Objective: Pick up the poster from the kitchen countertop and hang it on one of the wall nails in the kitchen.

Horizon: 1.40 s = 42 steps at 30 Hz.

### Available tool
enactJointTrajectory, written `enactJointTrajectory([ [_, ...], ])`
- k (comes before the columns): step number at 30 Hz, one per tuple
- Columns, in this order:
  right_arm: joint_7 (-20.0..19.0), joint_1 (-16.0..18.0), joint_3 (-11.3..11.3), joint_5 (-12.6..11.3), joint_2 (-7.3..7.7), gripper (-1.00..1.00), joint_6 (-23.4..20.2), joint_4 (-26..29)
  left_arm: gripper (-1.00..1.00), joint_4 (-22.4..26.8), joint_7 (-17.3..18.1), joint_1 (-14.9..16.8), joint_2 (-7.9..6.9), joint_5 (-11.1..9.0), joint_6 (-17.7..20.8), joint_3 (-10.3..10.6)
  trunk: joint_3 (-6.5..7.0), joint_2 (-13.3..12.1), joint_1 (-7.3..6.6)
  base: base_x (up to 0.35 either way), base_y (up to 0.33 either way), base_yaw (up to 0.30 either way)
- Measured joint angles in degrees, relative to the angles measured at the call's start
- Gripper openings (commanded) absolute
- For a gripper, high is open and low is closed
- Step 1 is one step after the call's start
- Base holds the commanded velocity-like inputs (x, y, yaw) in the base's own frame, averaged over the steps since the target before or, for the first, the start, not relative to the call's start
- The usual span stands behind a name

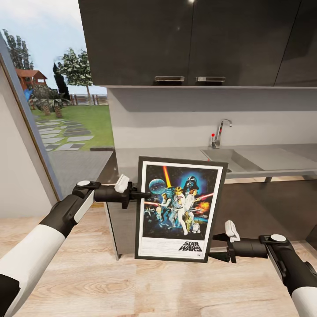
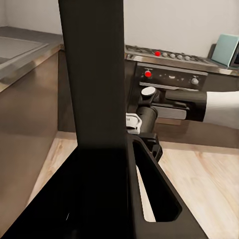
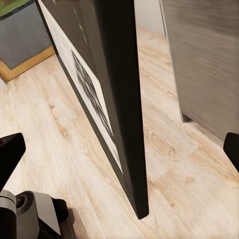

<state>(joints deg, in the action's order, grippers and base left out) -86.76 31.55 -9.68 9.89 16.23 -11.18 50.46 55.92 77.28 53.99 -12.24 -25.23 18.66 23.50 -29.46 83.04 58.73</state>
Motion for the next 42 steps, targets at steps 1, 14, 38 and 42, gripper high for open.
enactJointTrajectory([
  [1, 0.0, 0.0, 0.0, 0.0, 0.00, 1.00, 0.0, 0.0, -1.00, 0.0, 0.0, 0.0, 0.00, 0.0, 0.0, 0.0, 0.00, 0.0, 0.00, 0.000, 0.000, 0.000],
  [14, 0.0, 0.0, 0.0, -0.1, -0.02, 1.00, 0.0, 0.1, -1.00, 0.0, 0.0, 0.0, 0.01, 0.0, 0.0, -0.1, 0.00, 0.0, 0.00, 0.000, 0.000, 0.000],
  [38, 0.2, -0.1, 0.0, 0.1, 0.04, -1.00, 2.8, 0.1, -1.00, 0.0, 0.9, 0.0, -0.08, 0.1, 0.2, -0.1, 0.00, 0.0, 0.00, 0.000, 0.000, 0.000],
  [42, 0.2, -0.1, 0.0, 0.1, 0.05, -1.00, 2.8, 0.1, -1.00, 0.0, 1.0, 0.0, -0.08, 0.1, 0.3, -0.1, 0.00, 0.0, 0.00, 0.000, 0.000, 0.000],
])
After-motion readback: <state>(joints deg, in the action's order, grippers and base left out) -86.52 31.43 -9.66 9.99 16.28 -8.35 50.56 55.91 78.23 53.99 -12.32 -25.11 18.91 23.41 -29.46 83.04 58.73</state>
